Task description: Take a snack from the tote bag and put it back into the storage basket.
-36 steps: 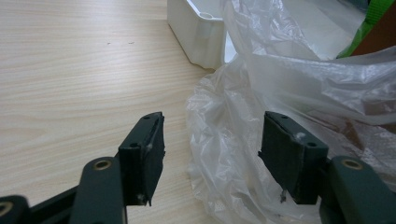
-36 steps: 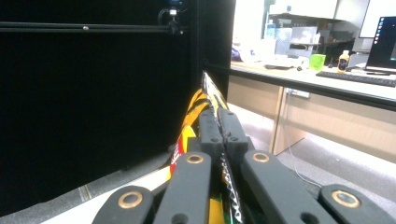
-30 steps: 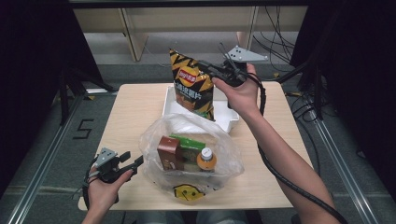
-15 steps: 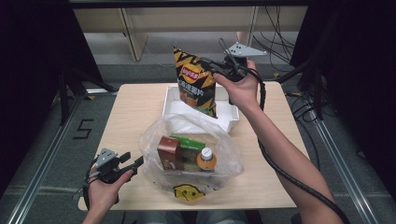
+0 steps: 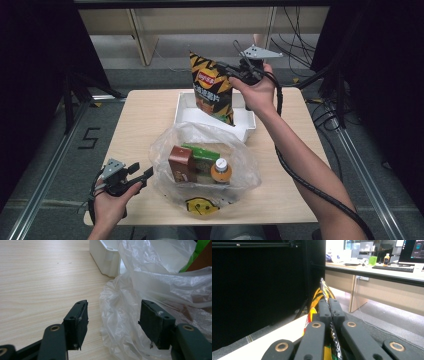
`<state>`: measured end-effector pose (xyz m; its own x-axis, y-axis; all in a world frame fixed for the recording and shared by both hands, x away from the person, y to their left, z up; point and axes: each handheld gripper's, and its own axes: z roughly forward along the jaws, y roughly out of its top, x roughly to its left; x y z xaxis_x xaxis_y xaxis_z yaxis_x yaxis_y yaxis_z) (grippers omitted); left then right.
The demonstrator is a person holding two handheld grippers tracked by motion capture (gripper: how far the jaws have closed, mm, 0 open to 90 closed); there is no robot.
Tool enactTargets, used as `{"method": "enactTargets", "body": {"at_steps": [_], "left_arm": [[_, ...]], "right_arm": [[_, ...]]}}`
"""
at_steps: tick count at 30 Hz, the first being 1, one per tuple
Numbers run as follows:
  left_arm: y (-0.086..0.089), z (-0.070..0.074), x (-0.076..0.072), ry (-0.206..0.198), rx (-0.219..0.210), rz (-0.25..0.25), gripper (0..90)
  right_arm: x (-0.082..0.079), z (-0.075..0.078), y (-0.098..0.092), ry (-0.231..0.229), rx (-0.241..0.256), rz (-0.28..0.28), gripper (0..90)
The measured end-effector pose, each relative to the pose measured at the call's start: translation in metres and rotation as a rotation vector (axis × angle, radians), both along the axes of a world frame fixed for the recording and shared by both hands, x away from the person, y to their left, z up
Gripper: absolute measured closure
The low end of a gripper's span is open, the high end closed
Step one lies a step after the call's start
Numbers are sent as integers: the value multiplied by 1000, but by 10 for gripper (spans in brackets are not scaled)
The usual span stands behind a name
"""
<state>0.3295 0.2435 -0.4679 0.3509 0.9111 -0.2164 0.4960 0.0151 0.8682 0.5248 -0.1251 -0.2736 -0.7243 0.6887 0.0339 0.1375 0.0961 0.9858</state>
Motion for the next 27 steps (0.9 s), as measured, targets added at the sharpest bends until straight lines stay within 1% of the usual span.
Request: {"method": "enactTargets", "body": {"at_steps": [1, 2, 4, 6, 7, 8, 9, 10, 11, 12, 13, 14, 15, 16, 17, 18, 20, 21, 25, 26, 27], "left_arm": [[1, 0, 0, -6, 2, -3, 392], [1, 0, 0, 1, 1, 1, 392], [1, 0, 0, 0, -1, 0, 392], [1, -1, 0, 2, -4, -1, 392], [1, -1, 0, 4, -1, 1, 392], [0, -1, 0, 3, -8, -5, 392], [0, -1, 0, 3, -11, -5, 392], [0, -1, 0, 3, -10, -2, 392], [0, -2, 0, 3, -12, -4, 392], [0, -2, 0, 2, -13, -5, 392], [0, -1, -1, 7, -2, 2, 392], [-1, -1, -1, 6, -3, 3, 392], [-1, -1, -1, 6, -4, 3, 392], [-1, -1, -1, 6, -4, 3, 392], [-1, -2, 0, 3, -11, -3, 392], [-1, -2, 0, 6, -8, -1, 392], [-1, -3, 0, 9, -7, -4, 393], [-1, -3, 0, 9, -5, -4, 393], [-1, -2, 0, 4, -7, -2, 393], [-1, -2, 0, 6, -9, -2, 393], [-1, -2, 0, 7, -8, -1, 393]], "right_arm": [[1, -1, 1, 14, -3, 3, 900], [3, -2, 1, 13, -10, 4, 900], [6, -5, 1, 19, -16, 0, 900], [8, -6, 0, 21, -14, -3, 900], [9, -6, 0, 21, -17, -6, 900], [10, -7, 0, 4, -22, -8, 900], [9, -7, 1, 29, -16, -14, 900], [12, -7, 0, 13, -21, -16, 900], [13, -6, 0, 29, -23, -13, 900], [14, -7, 0, 25, -27, -14, 900], [15, -8, 1, 31, -22, -21, 900], [16, -8, 2, 35, -29, -18, 900], [18, -9, 2, 31, -22, -19, 900], [18, -9, 3, 44, -21, -25, 900], [20, -10, 3, 33, -27, -25, 900], [20, -10, 4, 51, -26, -23, 900], [24, -12, 4, 42, -33, -21, 900], [24, -13, 5, 55, -32, -20, 900], [27, -17, 7, 49, -43, -14, 900], [27, -18, 8, 63, -36, -15, 900], [29, -20, 8, 49, -40, -15, 900]]}}
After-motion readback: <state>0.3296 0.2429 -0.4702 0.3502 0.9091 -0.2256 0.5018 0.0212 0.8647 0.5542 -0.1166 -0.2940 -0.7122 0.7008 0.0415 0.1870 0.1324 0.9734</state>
